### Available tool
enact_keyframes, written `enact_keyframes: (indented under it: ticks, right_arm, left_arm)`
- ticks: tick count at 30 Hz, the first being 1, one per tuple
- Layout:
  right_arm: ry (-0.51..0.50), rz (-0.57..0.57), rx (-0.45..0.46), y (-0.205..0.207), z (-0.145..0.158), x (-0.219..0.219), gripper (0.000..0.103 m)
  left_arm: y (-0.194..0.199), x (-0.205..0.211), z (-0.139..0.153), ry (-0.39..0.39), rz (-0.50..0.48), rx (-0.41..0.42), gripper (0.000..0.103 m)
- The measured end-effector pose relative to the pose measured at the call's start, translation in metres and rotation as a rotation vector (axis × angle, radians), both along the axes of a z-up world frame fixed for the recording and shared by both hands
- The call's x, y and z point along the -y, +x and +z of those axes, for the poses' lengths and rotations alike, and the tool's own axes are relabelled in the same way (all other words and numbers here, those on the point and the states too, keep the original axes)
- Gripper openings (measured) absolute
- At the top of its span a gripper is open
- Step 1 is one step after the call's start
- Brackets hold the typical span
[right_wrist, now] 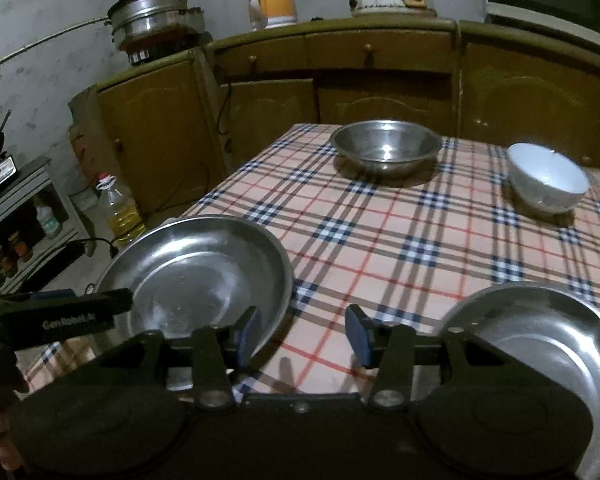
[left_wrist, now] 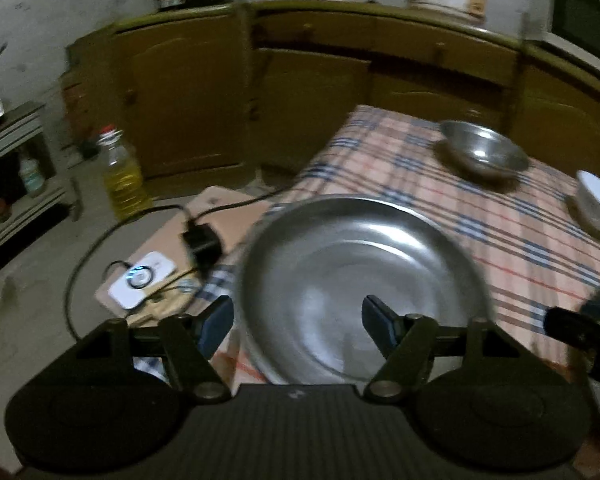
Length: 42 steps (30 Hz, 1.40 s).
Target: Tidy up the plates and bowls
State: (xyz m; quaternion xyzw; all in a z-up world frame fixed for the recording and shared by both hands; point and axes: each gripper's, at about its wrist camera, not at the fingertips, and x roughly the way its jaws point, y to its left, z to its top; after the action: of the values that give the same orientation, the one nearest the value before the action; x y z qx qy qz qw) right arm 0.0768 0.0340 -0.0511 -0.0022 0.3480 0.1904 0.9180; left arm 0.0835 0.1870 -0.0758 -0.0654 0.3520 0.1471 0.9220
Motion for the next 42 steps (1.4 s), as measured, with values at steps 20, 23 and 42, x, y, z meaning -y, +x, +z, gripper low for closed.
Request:
enact_keyframes:
  ticks: [20, 23, 42]
  right_arm:
    - [0.052, 0.025, -0.142, 0.059, -0.048, -0.043, 0.032]
    - [0.057, 0.013, -0.143, 0.06, -0.048, -0.041, 0.018]
    - [0.065, -0.08, 0.028, 0.004, 0.026, 0.039, 0.018]
  left_arm:
    - [0.04, -0.045, -0.022, -0.059, 0.058, -0.043, 0.029]
    - [0.038, -0.045, -0.022, -0.072, 0.054, -0.032, 0.025]
    - [0.005, 0.028, 0.031, -0.055, -0.064, 0.07, 0.019]
